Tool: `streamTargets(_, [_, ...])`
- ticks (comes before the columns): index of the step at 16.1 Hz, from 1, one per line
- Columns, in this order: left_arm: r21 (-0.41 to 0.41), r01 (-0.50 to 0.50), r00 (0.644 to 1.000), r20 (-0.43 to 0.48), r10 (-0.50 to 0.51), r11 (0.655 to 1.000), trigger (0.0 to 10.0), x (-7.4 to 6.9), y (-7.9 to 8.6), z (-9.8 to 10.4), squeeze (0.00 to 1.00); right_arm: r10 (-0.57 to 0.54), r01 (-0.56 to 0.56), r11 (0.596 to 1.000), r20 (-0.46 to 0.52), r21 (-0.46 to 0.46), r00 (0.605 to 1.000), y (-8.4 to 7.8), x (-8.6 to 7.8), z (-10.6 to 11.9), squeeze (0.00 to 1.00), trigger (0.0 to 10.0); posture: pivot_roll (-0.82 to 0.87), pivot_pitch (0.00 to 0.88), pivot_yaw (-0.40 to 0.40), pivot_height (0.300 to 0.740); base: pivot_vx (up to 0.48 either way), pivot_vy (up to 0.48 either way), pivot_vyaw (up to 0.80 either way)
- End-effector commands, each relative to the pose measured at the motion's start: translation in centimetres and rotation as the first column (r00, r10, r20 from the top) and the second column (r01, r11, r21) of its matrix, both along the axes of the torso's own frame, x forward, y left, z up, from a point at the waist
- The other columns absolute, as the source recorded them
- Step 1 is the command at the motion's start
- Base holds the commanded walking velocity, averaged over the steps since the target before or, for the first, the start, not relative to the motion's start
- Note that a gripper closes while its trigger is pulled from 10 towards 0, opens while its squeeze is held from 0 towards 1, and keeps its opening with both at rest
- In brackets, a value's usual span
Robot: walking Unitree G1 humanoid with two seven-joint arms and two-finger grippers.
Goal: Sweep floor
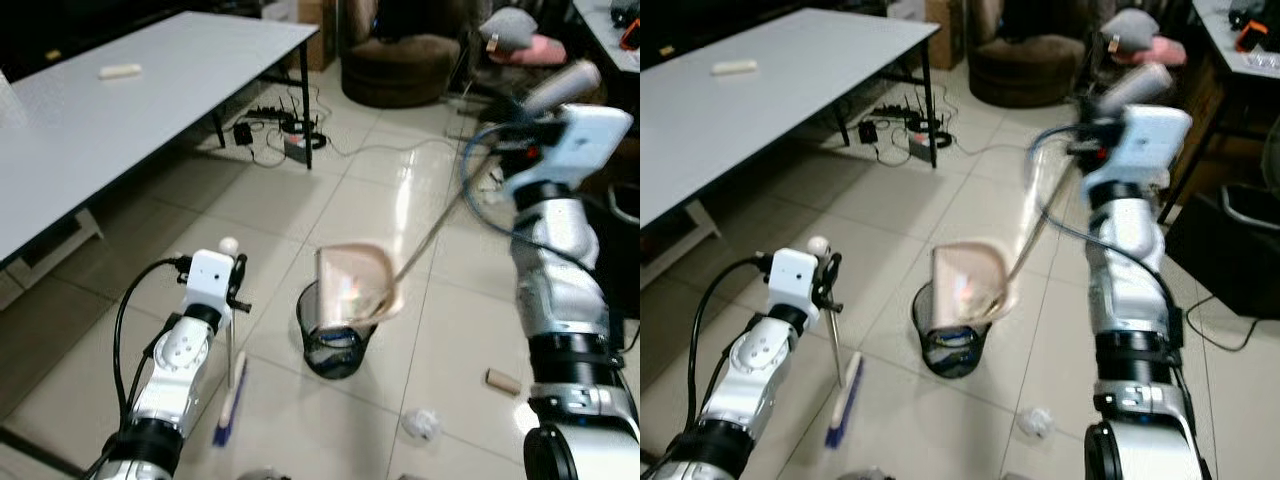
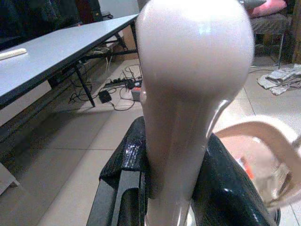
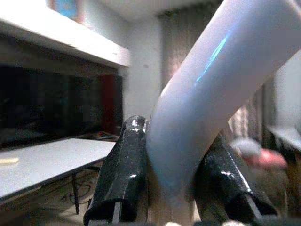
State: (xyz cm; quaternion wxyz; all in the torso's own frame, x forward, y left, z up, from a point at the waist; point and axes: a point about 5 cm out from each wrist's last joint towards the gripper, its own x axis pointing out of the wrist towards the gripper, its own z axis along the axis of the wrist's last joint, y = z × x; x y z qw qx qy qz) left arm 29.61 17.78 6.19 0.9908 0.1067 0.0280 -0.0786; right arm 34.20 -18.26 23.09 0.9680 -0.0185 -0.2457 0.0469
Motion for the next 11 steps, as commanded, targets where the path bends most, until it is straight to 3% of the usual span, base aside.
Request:
streamTargets(1, [0.013,0.006,0.999,0.039,-0.006,1.000,10.0,0.3,0.0,0.9,0.00,0.037,-0.032,0.998,0.099,-0.051,0.994,1.0,-0.1,1.9,0.00,10.0,0.02,0.000,0.044,0.740,0.000,0.000,0.00])
streamTargets(5, [0.017,0.010,0.999,0.040,-0.011,1.000,10.0,0.4,-0.2,0.9,0.00,0.171,-0.145,0.974,0.151,-0.173,0.974,4.7,-1.3,0.6,0.00,10.0,0.01,0.000,0.048,0.740,0.000,0.000,0.00])
streamTargets(8, [0.019,0.017,0.999,0.040,-0.018,1.000,10.0,0.5,-0.4,0.9,0.00,0.312,-0.246,0.906,0.149,-0.344,0.938,8.0,-2.7,-1.1,0.00,10.0,0.01,0.000,0.049,0.740,0.000,0.000,0.00])
streamTargets(11, [0.021,0.020,0.999,0.041,-0.021,1.000,10.0,0.5,-0.5,0.9,0.00,0.366,-0.271,0.842,0.124,-0.466,0.922,9.3,-3.3,-2.5,0.00,10.0,0.01,0.000,0.048,0.740,0.000,0.000,0.00])
